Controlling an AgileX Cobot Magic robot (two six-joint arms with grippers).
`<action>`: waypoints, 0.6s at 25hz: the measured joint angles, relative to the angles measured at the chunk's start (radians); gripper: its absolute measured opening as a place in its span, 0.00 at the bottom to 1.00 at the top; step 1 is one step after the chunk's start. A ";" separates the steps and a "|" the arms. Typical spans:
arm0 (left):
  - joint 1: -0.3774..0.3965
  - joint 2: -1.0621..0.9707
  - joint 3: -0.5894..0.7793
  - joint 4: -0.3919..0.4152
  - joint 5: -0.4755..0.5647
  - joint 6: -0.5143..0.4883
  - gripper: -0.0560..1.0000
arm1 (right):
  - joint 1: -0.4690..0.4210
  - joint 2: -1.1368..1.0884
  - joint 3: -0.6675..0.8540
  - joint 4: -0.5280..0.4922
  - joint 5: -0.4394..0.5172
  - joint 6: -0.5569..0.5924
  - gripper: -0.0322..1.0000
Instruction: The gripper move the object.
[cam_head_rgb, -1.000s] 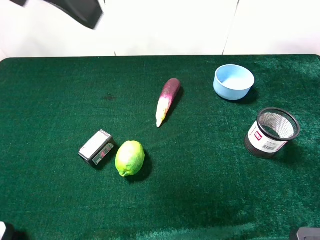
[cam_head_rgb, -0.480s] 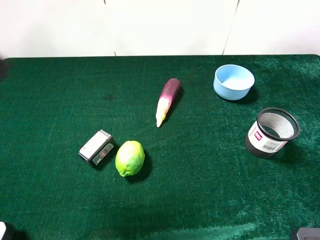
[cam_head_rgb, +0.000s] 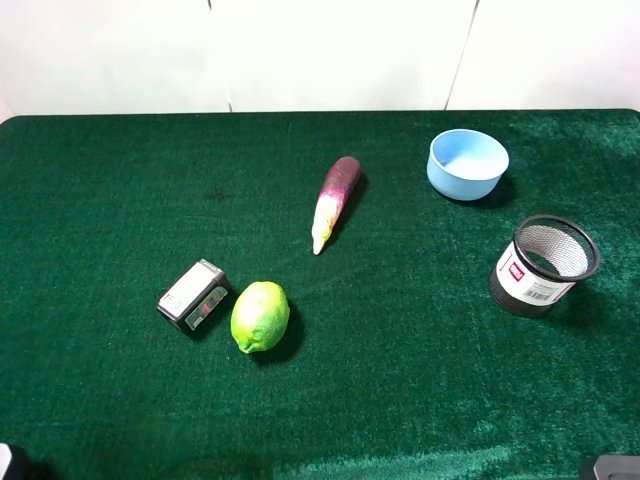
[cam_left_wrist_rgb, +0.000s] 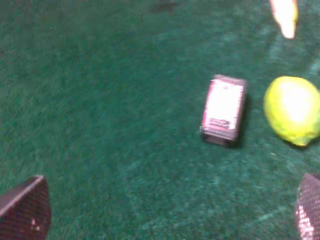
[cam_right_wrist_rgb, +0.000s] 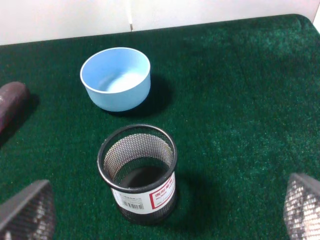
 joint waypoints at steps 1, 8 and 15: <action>0.025 -0.037 0.020 0.000 -0.001 0.001 0.99 | 0.000 0.000 0.000 0.000 0.000 0.000 0.70; 0.166 -0.225 0.118 -0.007 0.025 0.038 0.99 | 0.000 0.000 0.000 0.000 0.000 0.000 0.70; 0.221 -0.377 0.118 -0.017 0.031 0.051 0.99 | 0.000 0.000 0.000 0.000 0.000 0.000 0.70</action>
